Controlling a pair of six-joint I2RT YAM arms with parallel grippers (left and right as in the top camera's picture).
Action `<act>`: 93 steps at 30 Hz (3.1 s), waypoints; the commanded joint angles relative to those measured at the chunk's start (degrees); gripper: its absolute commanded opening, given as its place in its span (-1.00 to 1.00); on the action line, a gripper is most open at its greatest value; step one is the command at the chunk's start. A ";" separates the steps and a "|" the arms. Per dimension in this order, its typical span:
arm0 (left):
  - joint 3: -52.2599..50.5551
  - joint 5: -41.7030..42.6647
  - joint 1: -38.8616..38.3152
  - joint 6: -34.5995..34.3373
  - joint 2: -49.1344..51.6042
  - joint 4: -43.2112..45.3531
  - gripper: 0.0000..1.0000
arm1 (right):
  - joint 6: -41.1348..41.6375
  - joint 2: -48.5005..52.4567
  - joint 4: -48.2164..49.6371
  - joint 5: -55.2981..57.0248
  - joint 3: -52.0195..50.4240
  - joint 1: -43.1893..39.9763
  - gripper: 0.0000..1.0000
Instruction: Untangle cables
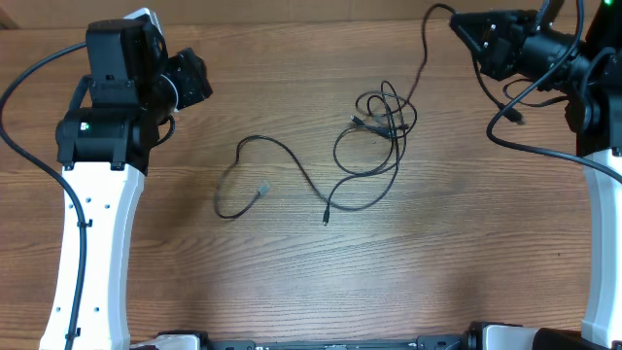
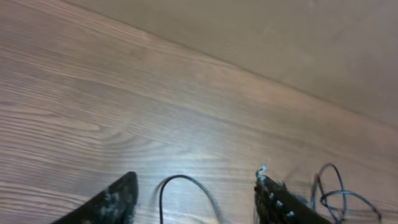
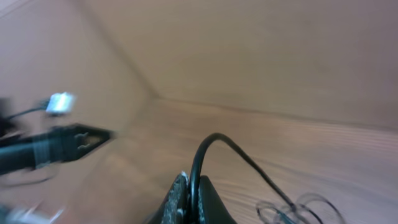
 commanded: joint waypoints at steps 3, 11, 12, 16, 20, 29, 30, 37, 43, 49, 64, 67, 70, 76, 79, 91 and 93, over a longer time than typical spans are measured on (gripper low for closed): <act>1.27 9.16 -3.17 0.68 2.23 0.26 0.34 | 4.24 -1.11 6.75 -17.57 1.60 -0.02 -0.93; 1.27 10.60 -13.35 0.70 9.86 1.73 0.47 | 10.73 -1.11 14.25 -21.31 1.60 -0.02 -0.93; 1.27 10.60 -14.64 0.70 10.91 2.27 0.48 | 10.86 -1.11 14.93 -22.34 1.60 -0.02 -0.93; 1.27 12.44 -19.89 0.83 15.78 6.36 0.52 | 14.03 -1.11 17.05 -23.34 1.60 -0.02 -0.93; 1.27 15.80 -23.78 1.79 19.78 11.39 0.53 | 14.25 -1.11 18.34 -24.57 1.60 -0.02 -0.93; 1.27 19.30 -28.26 1.75 23.96 18.60 0.23 | 14.23 -1.11 18.36 -24.52 1.60 -0.02 -0.93; 1.27 19.30 -28.39 1.77 23.96 18.71 0.22 | 14.23 -1.11 18.36 -24.52 1.60 -0.02 -0.93; 1.57 25.18 -26.88 2.73 23.78 18.78 -0.31 | 14.21 -1.11 18.23 -24.17 1.60 -0.02 -0.93; 1.60 30.67 -22.77 2.58 22.18 18.80 0.20 | 14.21 -1.11 18.21 -23.65 1.60 -0.02 -0.93; 1.60 36.96 -22.38 3.98 21.92 19.26 0.23 | 14.23 -1.11 18.25 -23.21 1.60 -0.02 -0.93; 1.53 29.31 -27.41 9.75 22.69 16.61 -0.13 | 14.23 -1.11 18.23 -23.21 1.60 -0.02 -0.93; 1.51 18.95 -27.67 9.70 22.71 14.34 -0.92 | 14.21 -1.11 17.97 -22.86 1.60 -0.02 -0.93; 1.53 12.46 -27.21 9.68 22.60 12.57 -0.92 | 14.16 -1.11 14.73 -17.99 1.60 -0.15 -0.93; 1.53 8.13 -21.62 9.68 18.69 8.85 -0.92 | 12.44 -0.83 -1.81 15.43 1.57 -0.15 -0.93; 1.53 8.66 -17.77 9.70 15.19 7.50 -0.92 | 12.48 -0.22 -10.45 35.98 1.57 -0.15 -0.93; 1.53 42.05 -12.81 9.68 4.81 15.76 -0.92 | 8.52 1.70 -19.26 42.53 1.25 -0.07 -0.15; 1.53 49.51 -12.81 9.31 4.68 20.17 -0.92 | 6.21 1.70 -19.12 34.91 1.25 -0.07 0.09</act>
